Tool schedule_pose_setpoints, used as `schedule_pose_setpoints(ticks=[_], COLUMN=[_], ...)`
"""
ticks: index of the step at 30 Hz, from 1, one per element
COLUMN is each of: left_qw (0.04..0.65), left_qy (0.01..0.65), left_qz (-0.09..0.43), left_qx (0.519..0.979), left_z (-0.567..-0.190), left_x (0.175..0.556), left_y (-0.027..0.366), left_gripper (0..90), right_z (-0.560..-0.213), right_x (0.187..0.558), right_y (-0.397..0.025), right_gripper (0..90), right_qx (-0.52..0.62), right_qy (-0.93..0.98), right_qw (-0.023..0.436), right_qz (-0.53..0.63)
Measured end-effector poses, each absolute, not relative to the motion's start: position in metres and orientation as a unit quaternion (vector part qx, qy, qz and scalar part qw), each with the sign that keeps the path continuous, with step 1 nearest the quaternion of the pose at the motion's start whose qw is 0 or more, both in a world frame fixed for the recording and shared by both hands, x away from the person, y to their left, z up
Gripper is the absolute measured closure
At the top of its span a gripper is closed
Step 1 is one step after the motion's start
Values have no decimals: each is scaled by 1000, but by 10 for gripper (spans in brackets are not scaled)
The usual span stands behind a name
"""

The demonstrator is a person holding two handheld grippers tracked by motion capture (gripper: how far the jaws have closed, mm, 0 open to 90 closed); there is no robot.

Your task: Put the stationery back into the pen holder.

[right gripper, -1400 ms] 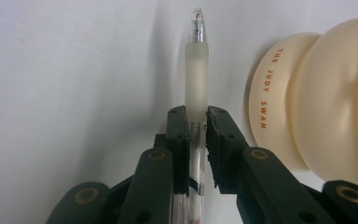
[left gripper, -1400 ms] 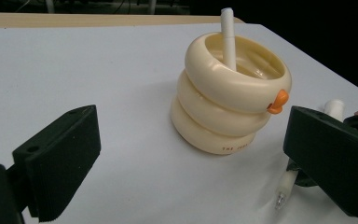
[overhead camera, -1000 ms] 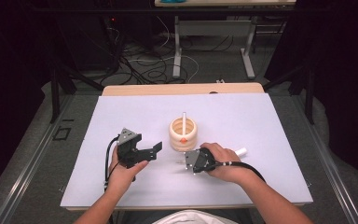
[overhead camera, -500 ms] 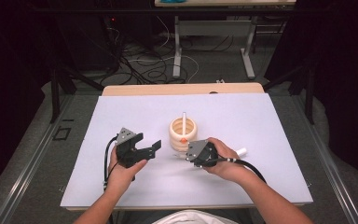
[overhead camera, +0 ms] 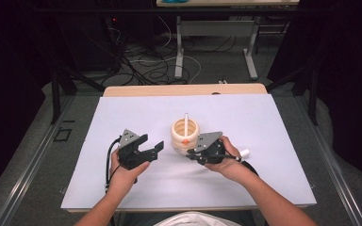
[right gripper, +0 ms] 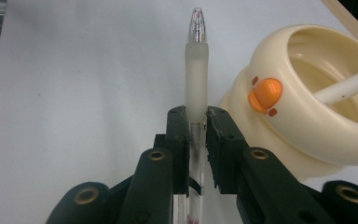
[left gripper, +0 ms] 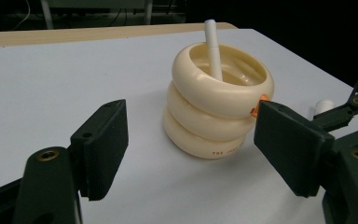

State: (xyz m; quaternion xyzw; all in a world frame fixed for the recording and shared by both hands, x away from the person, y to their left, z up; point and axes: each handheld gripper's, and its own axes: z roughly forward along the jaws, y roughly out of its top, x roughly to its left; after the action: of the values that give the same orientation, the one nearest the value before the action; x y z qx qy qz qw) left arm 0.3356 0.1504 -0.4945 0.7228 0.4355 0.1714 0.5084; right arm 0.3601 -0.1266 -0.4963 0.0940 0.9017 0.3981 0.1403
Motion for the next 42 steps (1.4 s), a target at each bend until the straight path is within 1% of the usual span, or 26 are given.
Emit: schedule_pose_setpoints(ticks=[1,4,5,7,8,13,16,18,21,23,26,28,32,42], left_qw=[511,514,517,522,522,529,532,537,539,541,550,555,554,550], left_qy=[433,431,430,431,433,436,437,439,437,432,440,440,444,449], left_qz=[174,172,168,154,153,126,115,101,90,87,60,55,33,2], left_qx=[722,722,721,720,718,717,716,713,715,716,707,704,703,704], left_z=[-494,-493,-492,-491,-490,-487,-486,-485,-484,-483,-484,-485,-485,-487], left_x=[335,334,333,331,331,328,326,325,324,323,322,322,321,320], left_y=[150,148,147,145,144,143,141,141,139,138,137,137,135,126], left_gripper=[263,263,264,300,304,325,359,413,439,443,454,466,498,550], right_z=[-496,-495,-494,-494,-494,-492,-492,-492,-494,-495,-497,-499,-501,-506], right_x=[360,360,361,361,361,362,361,360,357,355,353,352,348,345], right_y=[-127,-129,-130,-131,-132,-135,-135,-135,-134,-132,-130,-129,-127,-122], right_gripper=[796,797,796,797,797,797,797,796,796,796,797,797,796,796], right_qx=[98,110,111,122,127,156,177,183,201,208,217,219,233,241], right_qy=[899,892,891,884,881,862,846,838,824,821,813,808,802,798], right_qw=[145,140,140,129,130,109,98,97,81,75,68,62,47,24], right_qz=[401,415,418,431,437,470,494,505,523,527,536,543,549,552])
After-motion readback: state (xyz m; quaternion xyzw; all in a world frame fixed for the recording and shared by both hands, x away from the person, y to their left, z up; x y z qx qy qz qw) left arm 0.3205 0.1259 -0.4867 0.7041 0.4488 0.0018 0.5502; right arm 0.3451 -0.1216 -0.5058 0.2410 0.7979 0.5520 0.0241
